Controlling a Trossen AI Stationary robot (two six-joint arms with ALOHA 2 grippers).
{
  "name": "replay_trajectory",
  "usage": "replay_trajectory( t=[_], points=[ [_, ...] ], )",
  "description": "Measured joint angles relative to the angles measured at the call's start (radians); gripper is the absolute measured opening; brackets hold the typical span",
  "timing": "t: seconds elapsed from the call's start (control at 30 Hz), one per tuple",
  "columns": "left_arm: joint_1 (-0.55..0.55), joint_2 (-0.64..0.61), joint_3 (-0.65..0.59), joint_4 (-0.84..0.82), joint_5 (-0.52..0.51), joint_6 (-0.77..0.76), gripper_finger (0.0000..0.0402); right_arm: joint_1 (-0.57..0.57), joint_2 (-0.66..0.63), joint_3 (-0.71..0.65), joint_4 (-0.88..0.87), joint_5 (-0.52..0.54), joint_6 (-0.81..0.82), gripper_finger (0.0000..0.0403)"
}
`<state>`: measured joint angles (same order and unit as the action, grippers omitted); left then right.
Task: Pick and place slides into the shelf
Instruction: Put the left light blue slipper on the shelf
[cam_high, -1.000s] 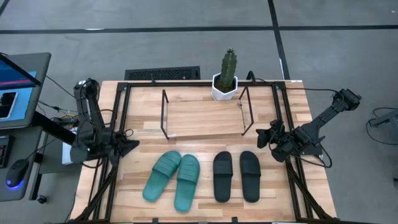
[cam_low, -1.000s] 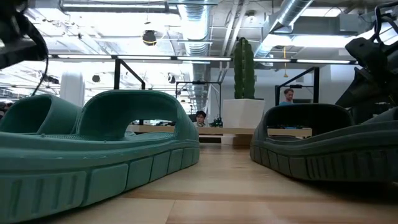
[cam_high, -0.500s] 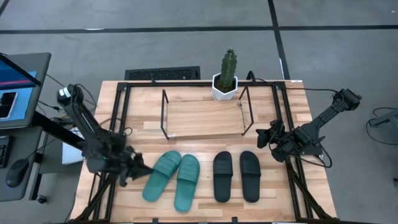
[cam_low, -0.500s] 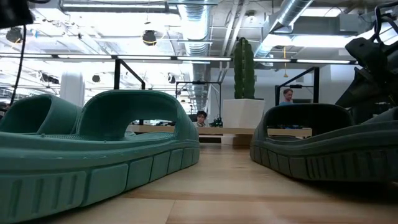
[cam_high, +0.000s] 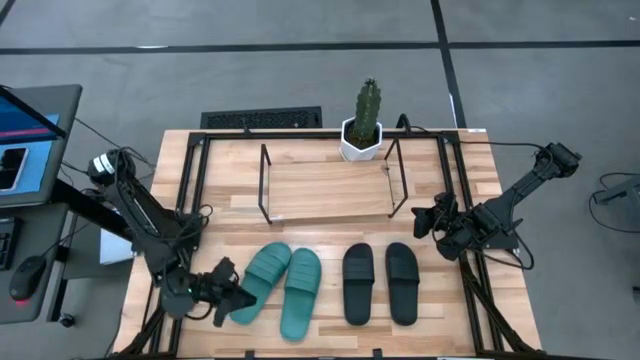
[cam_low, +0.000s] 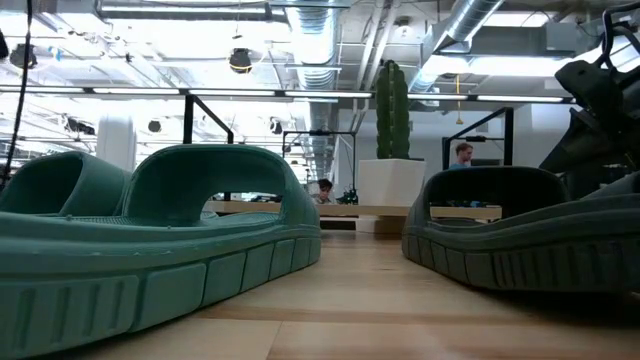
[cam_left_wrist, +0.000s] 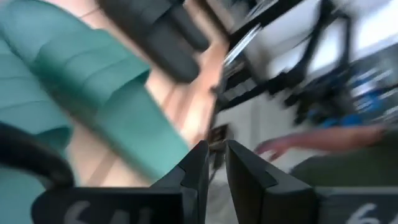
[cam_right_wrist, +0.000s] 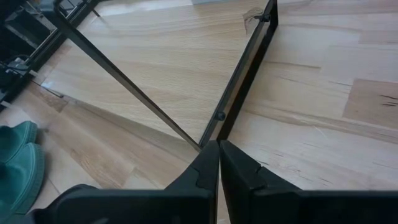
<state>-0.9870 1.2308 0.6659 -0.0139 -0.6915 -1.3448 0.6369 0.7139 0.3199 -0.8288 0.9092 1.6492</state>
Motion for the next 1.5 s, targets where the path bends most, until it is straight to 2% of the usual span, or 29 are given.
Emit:
replay_trajectory(
  t=[0.2, 0.3, 0.4, 0.47, 0.57, 1.13, 1.5],
  points=[
    [0.026, 0.037, 0.391, -0.784, 0.153, -0.107, 0.0043, 0.0, 0.0, 0.0, 0.0, 0.0, 0.0, 0.0008],
    [0.031, 0.075, 0.535, -1.018, 0.255, -0.157, 0.0043, 0.0, 0.0, 0.0, 0.0, 0.0, 0.0, 0.0008],
    [0.044, 0.131, 0.598, -1.134, 0.406, -0.206, 0.0043, 0.0, 0.0, 0.0, 0.0, 0.0, 0.0, 0.0008],
    [0.045, 0.155, 0.606, -1.138, 0.469, -0.226, 0.0043, 0.0, 0.0, 0.0, 0.0, 0.0, 0.0, 0.0008],
    [0.046, 0.195, 0.608, -1.12, 0.504, -0.234, 0.0043, 0.0, 0.0, 0.0, 0.0, 0.0, 0.0, 0.0008],
    [0.089, 0.393, 0.607, -1.023, 0.494, -0.294, 0.0043, 0.0, 0.0, 0.0, 0.0, 0.0, 0.0, 0.0008],
    [0.101, 0.406, 0.606, -0.945, 0.529, -0.532, 0.0051, 0.0, 0.0, 0.0, 0.0, 0.0, 0.0, 0.0008]
  ],
)
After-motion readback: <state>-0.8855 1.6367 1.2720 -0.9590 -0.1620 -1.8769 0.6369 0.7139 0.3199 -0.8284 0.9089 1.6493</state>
